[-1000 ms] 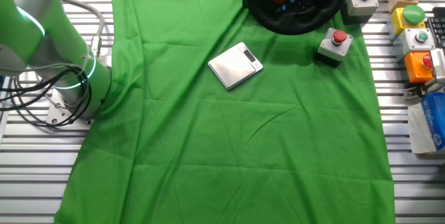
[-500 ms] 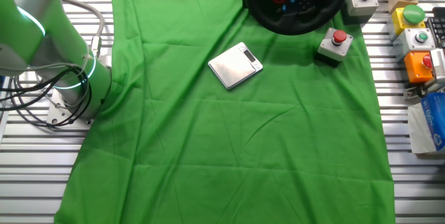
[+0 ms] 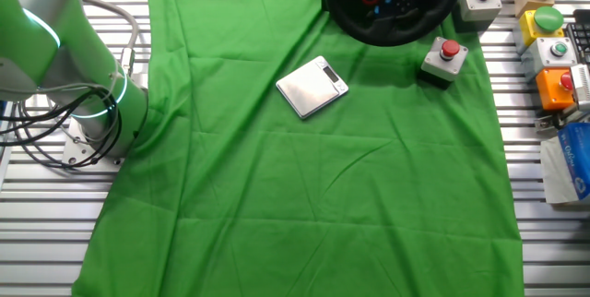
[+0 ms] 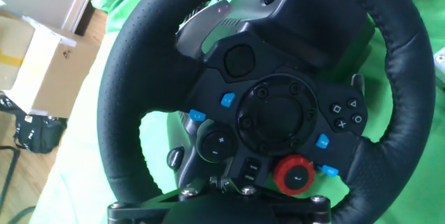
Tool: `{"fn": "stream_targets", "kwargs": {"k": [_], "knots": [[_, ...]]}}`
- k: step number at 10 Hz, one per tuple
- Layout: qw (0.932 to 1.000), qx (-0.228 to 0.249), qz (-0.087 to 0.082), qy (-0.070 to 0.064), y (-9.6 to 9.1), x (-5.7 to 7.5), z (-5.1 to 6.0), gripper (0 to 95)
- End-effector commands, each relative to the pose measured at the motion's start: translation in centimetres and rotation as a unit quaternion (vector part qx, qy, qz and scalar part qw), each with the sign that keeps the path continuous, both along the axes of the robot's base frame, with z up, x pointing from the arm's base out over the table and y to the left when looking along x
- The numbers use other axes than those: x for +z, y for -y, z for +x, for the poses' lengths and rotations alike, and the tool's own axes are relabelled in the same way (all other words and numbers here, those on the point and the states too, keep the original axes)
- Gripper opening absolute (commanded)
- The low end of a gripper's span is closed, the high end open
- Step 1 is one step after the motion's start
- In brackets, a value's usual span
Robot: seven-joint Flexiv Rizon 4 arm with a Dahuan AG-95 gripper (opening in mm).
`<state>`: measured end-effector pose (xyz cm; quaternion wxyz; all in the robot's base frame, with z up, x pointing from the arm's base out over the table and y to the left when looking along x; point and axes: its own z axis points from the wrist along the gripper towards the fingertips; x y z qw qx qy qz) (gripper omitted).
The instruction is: Rotate the steering wheel 90 degrees counterclockwise
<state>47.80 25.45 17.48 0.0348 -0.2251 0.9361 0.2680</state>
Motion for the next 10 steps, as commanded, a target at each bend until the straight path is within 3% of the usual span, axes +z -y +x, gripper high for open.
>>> {"fn": "stream_targets", "kwargs": {"k": [1, 2, 5, 10], "knots": [[0.9999, -0.011, 0.007, -0.01, 0.4, 0.4, 0.0, 0.0], [0.9997, -0.014, 0.009, -0.016, 0.5, 1.1, 0.1, 0.0], [0.9997, -0.017, 0.01, -0.018, 0.3, 2.0, -0.2, 0.0], [0.9994, -0.024, 0.013, -0.02, -0.2, 1.7, -1.5, 0.0]]}}
